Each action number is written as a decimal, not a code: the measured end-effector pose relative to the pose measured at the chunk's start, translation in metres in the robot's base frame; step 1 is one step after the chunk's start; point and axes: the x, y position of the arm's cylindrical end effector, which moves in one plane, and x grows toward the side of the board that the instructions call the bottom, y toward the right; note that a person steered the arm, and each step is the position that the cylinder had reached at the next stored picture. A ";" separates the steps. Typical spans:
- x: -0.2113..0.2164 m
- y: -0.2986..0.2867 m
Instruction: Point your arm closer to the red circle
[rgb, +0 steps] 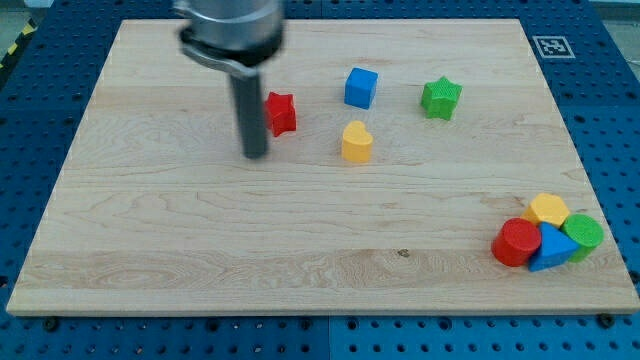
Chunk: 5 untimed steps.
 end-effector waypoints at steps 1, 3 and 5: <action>-0.011 -0.024; -0.056 -0.002; -0.047 0.072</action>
